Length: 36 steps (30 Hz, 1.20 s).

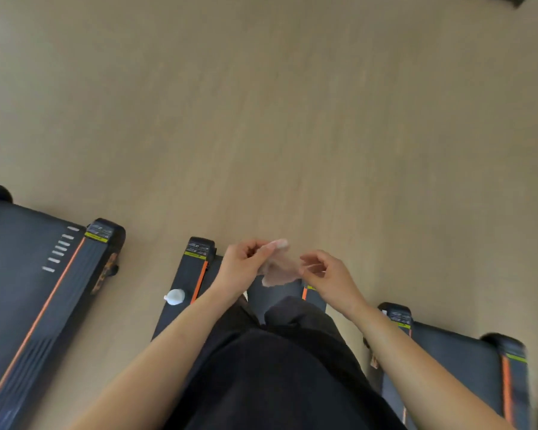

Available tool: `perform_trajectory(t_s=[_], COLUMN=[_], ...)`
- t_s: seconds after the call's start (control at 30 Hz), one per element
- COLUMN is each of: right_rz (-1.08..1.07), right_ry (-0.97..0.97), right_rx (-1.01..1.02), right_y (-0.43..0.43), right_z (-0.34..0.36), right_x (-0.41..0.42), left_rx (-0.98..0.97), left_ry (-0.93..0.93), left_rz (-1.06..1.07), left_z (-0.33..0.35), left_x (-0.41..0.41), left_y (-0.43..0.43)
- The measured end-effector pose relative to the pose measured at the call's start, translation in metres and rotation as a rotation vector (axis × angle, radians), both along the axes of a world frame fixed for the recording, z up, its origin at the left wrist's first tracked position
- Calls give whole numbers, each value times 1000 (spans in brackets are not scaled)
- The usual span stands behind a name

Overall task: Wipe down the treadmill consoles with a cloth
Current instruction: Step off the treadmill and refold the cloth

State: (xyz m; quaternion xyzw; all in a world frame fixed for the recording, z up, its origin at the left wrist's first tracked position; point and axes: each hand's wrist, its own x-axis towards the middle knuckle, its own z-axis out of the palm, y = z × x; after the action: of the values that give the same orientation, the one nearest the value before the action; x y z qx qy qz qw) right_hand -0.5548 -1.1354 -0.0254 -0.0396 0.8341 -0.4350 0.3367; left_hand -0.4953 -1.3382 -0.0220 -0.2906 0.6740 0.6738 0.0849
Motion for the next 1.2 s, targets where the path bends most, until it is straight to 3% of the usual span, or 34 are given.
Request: perform_trajectory(t_s=[0.2,0.27,0.4,0.57,0.7,0.9,1.2], right_rz=[61,98,105,83,117,195,524], right_ry=[191,228,240,264,268,194,100], right_rx=[-76,-104,-133,-199,-289,-319,-233], right_y=[-41,-53,-64,-63,-74,-134,-320], right_z=[16,7,-38,-143,-197,-184,-201], right_x=[-96,-126,-194,-306,-392,-454,-444], left_rx=[28,-44,-186,-477,-542,-546,-516], left_ry=[51,57,74,143,185,109,-14], left_rz=[-221,-257,-293,-259,-140,47,583], left_z=[-7,-16,-61,-161,-222,-208,-249], left_x=[-98,-129,-188,-264,-314,-333,-257], left_y=[-21,-27,-42,-58,-64,-93,-207])
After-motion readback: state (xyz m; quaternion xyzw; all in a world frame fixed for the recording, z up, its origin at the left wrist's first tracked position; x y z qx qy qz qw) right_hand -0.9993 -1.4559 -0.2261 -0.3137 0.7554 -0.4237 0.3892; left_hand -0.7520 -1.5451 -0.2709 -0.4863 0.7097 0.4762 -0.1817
